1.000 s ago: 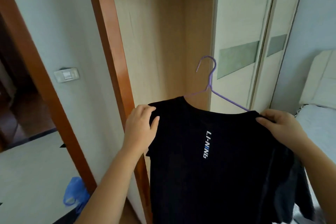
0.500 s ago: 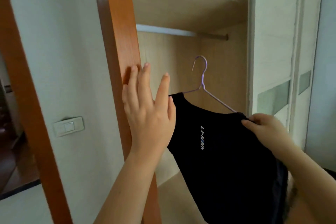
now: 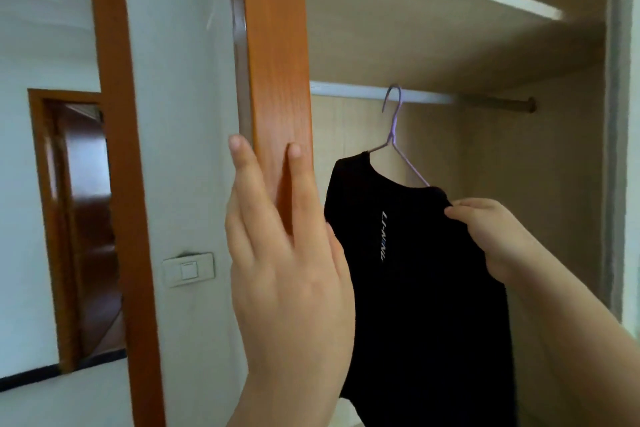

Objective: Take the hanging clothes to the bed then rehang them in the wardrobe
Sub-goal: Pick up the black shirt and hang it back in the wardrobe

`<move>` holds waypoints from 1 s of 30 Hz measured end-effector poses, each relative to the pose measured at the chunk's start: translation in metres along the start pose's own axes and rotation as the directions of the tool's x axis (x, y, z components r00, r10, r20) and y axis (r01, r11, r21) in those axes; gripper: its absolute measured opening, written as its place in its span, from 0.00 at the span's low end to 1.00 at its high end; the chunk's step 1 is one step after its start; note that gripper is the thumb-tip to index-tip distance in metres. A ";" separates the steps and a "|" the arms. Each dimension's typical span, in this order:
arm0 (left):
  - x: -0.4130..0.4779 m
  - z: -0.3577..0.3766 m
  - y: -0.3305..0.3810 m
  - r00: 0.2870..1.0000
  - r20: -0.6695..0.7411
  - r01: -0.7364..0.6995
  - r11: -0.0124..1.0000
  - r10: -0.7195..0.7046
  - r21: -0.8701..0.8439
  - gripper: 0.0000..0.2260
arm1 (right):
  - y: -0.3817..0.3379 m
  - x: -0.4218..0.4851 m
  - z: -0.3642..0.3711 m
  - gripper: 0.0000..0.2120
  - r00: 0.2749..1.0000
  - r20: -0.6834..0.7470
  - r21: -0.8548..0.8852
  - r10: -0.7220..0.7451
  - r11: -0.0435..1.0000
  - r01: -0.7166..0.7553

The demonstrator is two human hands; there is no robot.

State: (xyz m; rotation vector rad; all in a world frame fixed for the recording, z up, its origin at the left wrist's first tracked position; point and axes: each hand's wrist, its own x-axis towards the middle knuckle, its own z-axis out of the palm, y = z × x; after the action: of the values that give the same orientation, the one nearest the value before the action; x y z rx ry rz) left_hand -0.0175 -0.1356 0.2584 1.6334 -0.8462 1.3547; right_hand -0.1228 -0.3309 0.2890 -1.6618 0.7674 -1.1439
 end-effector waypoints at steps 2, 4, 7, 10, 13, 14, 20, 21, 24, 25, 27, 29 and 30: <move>0.004 0.001 0.004 1.000 -0.018 0.027 0.994 -0.025 0.106 0.30 | -0.005 0.017 0.002 0.09 0.998 0.059 -0.003 -0.039 0.999 0.039; 0.010 0.001 0.009 0.998 -0.048 0.044 0.980 -0.035 0.192 0.31 | -0.012 0.031 0.006 0.11 0.990 0.119 -0.008 -0.071 0.997 0.073; 0.020 0.000 0.012 0.993 -0.104 0.080 0.969 -0.057 0.233 0.29 | -0.023 0.052 0.017 0.09 0.976 0.178 -0.003 -0.129 0.991 0.132; 0.029 -0.002 0.015 0.986 -0.148 0.101 0.974 -0.071 0.205 0.28 | -0.038 0.072 0.029 0.07 0.957 0.237 0.025 -0.167 0.986 0.166; 0.034 -0.003 0.015 0.980 -0.184 0.100 0.982 -0.069 0.163 0.26 | -0.051 0.093 0.046 0.07 0.940 0.277 0.061 -0.198 0.980 0.188; 0.034 -0.003 0.013 0.979 -0.194 0.096 0.984 -0.066 0.150 0.26 | -0.055 0.098 0.053 0.06 0.936 0.282 0.073 -0.210 0.978 0.197; 0.032 -0.003 0.009 0.981 -0.191 0.071 0.988 -0.043 0.137 0.27 | -0.074 0.121 0.089 0.11 0.909 0.333 0.138 -0.250 0.967 0.215; 0.032 -0.002 0.009 0.980 -0.197 0.065 0.988 -0.038 0.136 0.27 | -0.077 0.124 0.095 0.13 0.906 0.337 0.146 -0.254 0.965 0.217; 0.031 0.000 0.006 0.977 -0.211 0.062 0.989 -0.033 0.135 0.27 | -0.085 0.129 0.111 0.13 0.905 0.337 0.180 -0.258 0.962 0.207; 0.031 0.000 0.005 0.977 -0.213 0.063 0.989 -0.033 0.133 0.27 | -0.086 0.129 0.115 0.12 0.905 0.342 0.193 -0.253 0.961 0.196; 0.030 0.001 0.005 0.977 -0.211 0.060 0.990 -0.032 0.131 0.27 | -0.085 0.127 0.124 0.11 0.896 0.369 0.208 -0.249 0.961 0.181; 0.029 0.002 0.005 0.978 -0.207 0.056 0.990 -0.027 0.133 0.27 | -0.081 0.124 0.134 0.12 0.884 0.402 0.214 -0.239 0.963 0.163; 0.029 0.002 0.005 0.979 -0.203 0.054 0.989 -0.026 0.137 0.27 | -0.078 0.122 0.137 0.12 0.881 0.413 0.216 -0.230 0.965 0.150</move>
State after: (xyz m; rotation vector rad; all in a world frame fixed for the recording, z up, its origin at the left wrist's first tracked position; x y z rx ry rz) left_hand -0.0153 -0.1388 0.2879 1.5782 -0.6063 1.5511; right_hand 0.0487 -0.3612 0.3869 -1.7791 0.2117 -0.8898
